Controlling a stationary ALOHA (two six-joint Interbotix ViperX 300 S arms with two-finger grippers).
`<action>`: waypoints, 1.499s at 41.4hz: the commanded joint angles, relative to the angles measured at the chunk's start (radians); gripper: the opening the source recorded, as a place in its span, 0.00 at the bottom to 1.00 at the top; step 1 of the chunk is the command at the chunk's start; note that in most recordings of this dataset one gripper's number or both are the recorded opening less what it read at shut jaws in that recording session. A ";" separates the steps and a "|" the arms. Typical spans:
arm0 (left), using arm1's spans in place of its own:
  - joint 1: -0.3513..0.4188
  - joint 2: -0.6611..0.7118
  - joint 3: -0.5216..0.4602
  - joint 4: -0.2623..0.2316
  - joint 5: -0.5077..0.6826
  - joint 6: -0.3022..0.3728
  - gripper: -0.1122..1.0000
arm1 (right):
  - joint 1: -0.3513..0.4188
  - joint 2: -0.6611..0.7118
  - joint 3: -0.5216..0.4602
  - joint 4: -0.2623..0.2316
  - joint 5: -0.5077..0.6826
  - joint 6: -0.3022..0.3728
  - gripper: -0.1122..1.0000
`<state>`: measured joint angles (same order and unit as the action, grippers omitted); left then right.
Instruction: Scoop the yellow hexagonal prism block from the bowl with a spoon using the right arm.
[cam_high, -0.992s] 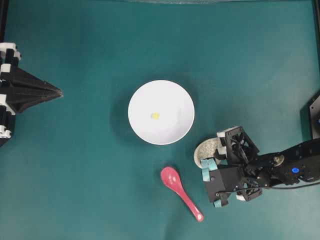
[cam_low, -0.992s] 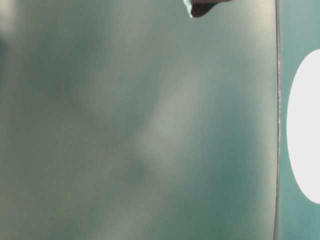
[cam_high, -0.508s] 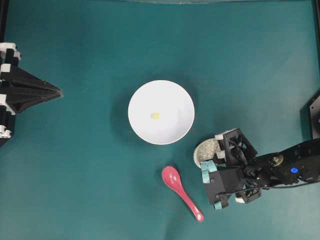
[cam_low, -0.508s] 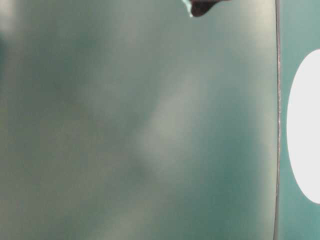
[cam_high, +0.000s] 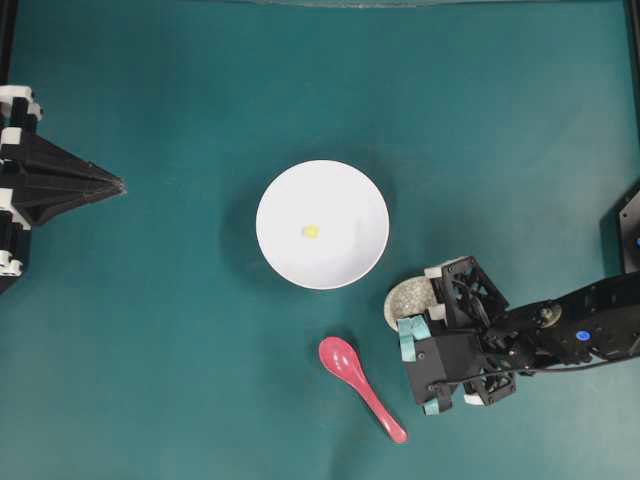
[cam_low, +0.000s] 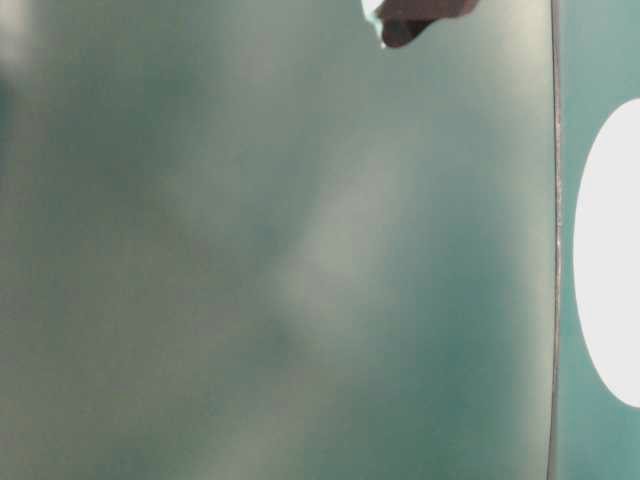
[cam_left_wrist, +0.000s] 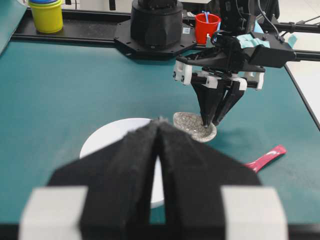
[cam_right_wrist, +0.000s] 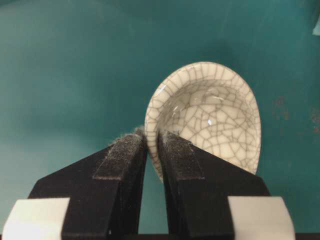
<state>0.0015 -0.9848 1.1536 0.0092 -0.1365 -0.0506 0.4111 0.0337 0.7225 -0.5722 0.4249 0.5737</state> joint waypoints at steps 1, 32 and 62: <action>-0.002 0.005 -0.029 0.000 -0.006 -0.002 0.11 | -0.005 -0.014 -0.009 0.002 -0.020 0.008 0.24; -0.002 0.005 -0.029 0.002 -0.009 -0.002 0.11 | -0.032 -0.008 -0.028 0.048 -0.086 0.282 0.23; -0.002 0.005 -0.031 0.000 -0.011 -0.003 0.11 | -0.032 -0.006 -0.043 0.048 -0.091 0.414 0.23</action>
<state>0.0015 -0.9848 1.1536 0.0092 -0.1365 -0.0522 0.3743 0.0368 0.7041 -0.5277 0.3421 0.9848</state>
